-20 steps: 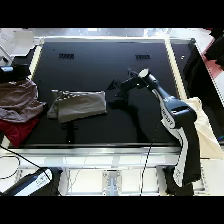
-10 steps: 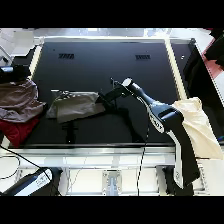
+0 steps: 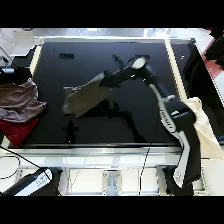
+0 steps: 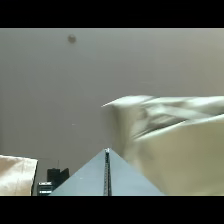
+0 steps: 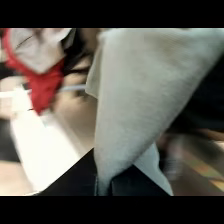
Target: Fold the shirts.
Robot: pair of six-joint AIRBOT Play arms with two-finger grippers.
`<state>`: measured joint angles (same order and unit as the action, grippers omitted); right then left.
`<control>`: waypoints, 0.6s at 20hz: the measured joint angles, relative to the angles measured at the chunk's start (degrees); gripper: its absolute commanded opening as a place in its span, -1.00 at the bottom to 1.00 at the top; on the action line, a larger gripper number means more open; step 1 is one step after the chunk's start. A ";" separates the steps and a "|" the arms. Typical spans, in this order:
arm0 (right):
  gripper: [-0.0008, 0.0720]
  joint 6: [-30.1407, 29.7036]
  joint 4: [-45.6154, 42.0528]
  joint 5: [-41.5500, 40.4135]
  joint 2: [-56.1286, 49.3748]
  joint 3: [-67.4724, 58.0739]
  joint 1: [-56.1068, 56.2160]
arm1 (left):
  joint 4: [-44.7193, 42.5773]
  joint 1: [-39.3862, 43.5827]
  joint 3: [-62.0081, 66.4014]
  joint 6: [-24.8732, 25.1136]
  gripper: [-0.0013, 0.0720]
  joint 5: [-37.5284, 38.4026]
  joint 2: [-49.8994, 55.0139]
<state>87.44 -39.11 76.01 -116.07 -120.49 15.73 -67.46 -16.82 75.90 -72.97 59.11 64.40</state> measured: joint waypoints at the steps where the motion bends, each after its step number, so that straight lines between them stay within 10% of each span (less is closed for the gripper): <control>1: -0.95 0.42 -3.63 1.97 2.71 -0.24 -2.91 | 0.00 0.00 0.00 0.02 -0.93 0.07 0.00; 12: -0.95 1.44 -28.13 24.00 25.70 5.46 -40.22 | 0.24 0.00 0.02 0.13 -0.93 0.42 0.00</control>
<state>88.88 -67.24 100.01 -90.37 -115.02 -24.49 -67.22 -16.82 75.92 -72.84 59.53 64.40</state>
